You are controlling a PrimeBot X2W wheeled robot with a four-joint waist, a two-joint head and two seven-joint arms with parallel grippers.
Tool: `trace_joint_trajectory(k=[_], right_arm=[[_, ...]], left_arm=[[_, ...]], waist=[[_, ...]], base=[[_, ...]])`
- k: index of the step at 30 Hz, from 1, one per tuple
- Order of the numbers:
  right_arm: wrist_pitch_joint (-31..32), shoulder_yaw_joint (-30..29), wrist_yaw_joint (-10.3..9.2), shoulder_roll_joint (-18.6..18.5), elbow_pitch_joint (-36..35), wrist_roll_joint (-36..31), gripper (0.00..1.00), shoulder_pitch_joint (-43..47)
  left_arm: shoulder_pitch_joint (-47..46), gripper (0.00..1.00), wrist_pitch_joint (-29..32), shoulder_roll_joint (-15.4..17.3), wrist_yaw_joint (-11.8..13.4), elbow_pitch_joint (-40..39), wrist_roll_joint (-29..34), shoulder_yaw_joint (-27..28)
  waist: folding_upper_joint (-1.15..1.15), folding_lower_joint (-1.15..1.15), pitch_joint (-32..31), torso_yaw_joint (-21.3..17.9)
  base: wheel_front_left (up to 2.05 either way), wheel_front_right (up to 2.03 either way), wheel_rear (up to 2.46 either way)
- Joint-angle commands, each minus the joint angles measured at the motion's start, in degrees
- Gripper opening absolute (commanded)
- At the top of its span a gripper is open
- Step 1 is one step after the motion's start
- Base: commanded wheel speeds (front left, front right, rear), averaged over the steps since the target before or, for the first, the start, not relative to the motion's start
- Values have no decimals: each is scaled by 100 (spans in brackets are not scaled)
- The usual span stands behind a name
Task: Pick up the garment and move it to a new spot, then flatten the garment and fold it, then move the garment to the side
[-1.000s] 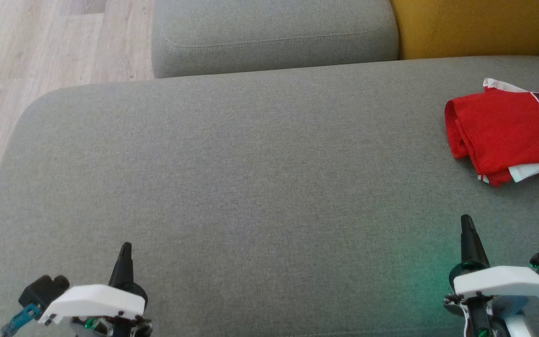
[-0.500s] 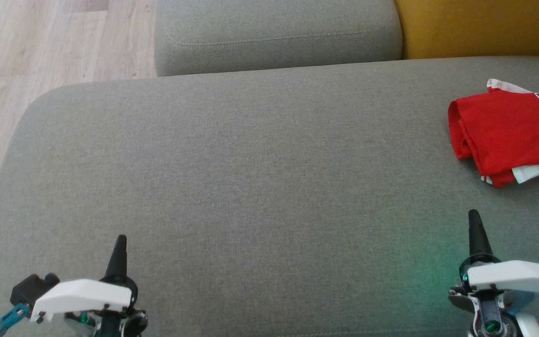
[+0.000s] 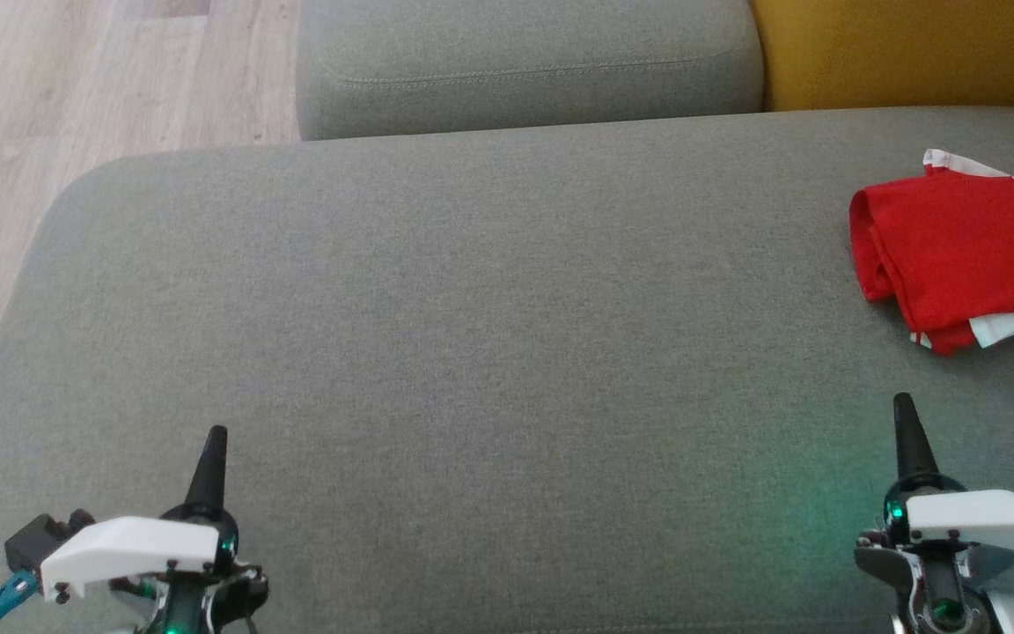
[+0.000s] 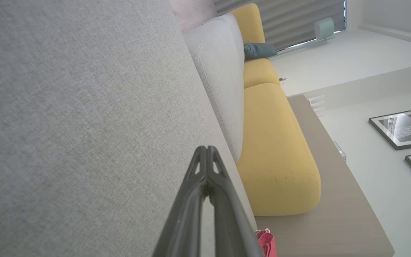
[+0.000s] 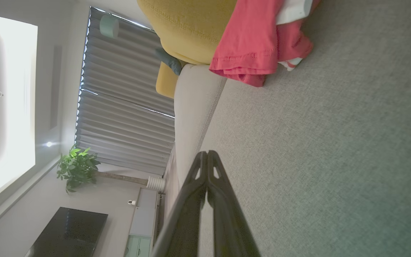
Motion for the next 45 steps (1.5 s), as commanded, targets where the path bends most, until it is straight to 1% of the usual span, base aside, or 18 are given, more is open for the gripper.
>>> trace_joint_trajectory(k=[1, 33, 45], right_arm=[[38, 48, 30, -58, -235, 160, 0, -336], [528, -270, 40, -48, -415, 2149, 0, -427], [542, -285, 40, -39, -416, 2158, 0, -429]], left_arm=[[-314, 0, 31, 45, -66, -200, -135, 211], [-568, 0, 566, 44, -433, -277, -2020, 684], [-571, 0, 577, 40, -436, -278, -2032, 695]], waist=[[0, 0, 1, 4], [0, 0, 42, 109], [0, 0, 43, 110]], base=[[0, 0, 0], [0, 0, 0], [0, 0, 0]])
